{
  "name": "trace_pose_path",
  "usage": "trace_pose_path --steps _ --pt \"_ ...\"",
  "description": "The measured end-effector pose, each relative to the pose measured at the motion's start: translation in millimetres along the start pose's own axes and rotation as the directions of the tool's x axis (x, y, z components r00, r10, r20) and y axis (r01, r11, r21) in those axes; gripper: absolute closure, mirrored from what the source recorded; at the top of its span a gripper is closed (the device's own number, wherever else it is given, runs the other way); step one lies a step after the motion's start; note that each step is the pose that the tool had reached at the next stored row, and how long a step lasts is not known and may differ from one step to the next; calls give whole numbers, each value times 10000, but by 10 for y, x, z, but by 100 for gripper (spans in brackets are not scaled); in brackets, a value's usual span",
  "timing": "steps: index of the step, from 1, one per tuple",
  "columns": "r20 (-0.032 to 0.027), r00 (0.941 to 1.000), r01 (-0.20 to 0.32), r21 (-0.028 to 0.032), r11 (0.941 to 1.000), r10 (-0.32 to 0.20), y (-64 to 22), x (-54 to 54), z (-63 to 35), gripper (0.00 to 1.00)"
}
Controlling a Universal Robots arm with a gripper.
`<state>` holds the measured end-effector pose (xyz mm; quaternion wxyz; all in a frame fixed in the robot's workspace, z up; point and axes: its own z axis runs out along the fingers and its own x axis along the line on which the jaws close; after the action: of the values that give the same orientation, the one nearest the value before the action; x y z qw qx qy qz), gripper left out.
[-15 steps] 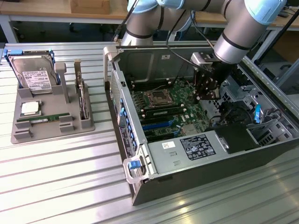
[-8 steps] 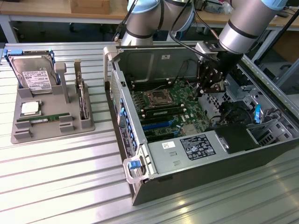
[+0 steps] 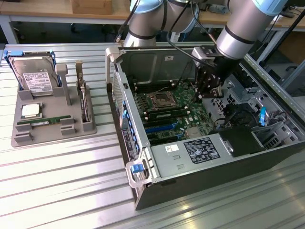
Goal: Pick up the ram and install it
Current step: 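Press down the ram until it locks into place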
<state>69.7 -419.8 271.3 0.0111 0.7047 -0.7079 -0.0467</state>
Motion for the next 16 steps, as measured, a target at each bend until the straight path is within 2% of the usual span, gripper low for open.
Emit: trace_pose_path --steps 4,6,8,14,16 --pt "0 10000 0 0 10000 0 38 2 140 90" --pt "0 10000 0 0 10000 0 39 -31 213 90" --pt "-1 10000 0 0 10000 0 84 -28 297 90" --pt "-9 10000 19 -3 10000 -19 91 -21 418 90" --pt "-3 10000 27 1 10000 -27 90 -21 422 90"
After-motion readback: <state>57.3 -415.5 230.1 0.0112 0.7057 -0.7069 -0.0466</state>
